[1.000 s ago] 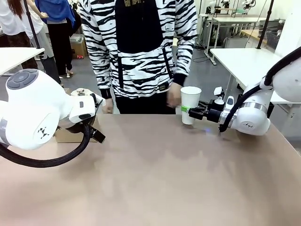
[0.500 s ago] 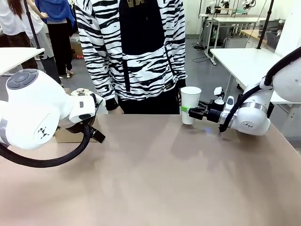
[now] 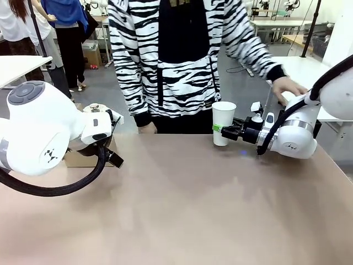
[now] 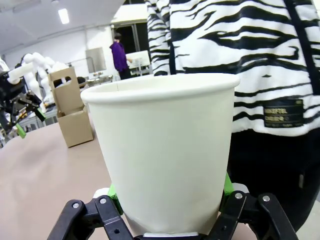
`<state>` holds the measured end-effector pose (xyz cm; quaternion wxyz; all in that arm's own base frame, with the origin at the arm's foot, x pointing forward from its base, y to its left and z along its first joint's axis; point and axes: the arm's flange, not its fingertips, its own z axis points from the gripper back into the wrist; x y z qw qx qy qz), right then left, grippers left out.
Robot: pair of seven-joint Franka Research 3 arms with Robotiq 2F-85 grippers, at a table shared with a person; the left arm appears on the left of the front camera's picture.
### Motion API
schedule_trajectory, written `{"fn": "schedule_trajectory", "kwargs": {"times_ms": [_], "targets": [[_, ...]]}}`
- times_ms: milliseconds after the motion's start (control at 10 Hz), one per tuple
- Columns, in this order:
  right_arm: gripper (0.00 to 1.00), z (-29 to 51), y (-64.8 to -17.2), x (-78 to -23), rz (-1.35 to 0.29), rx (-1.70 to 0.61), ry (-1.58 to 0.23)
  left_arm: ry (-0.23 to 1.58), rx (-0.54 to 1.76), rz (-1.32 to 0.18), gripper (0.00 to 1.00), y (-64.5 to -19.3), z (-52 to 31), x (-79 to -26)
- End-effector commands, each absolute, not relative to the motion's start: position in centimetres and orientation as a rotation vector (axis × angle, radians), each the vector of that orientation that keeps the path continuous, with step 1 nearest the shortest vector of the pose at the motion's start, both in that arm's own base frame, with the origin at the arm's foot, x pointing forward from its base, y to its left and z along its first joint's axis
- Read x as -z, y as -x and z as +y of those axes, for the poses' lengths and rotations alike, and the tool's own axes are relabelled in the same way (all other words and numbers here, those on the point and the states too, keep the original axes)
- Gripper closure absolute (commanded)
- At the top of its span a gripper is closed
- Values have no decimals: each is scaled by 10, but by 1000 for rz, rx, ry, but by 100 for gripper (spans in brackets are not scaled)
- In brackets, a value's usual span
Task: Pour a drink into a cup and package it in a carrier.
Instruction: When a person places the Paper Cup Lid on the 600 ml Paper Cup , lift the 600 ml Paper Cup.
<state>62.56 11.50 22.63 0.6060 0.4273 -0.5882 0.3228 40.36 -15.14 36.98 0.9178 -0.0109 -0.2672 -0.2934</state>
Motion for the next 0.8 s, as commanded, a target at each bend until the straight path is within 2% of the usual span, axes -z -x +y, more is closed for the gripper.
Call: {"fn": "schedule_trajectory", "kwargs": {"times_ms": [0, 700], "targets": [[20, 116, -625, -232, -1352, -744, -988, 25, 604, -550, 0, -403, -152, -370], [20, 116, -625, -232, -1352, -744, -988, 25, 604, -550, 0, -403, -152, -370]]}}
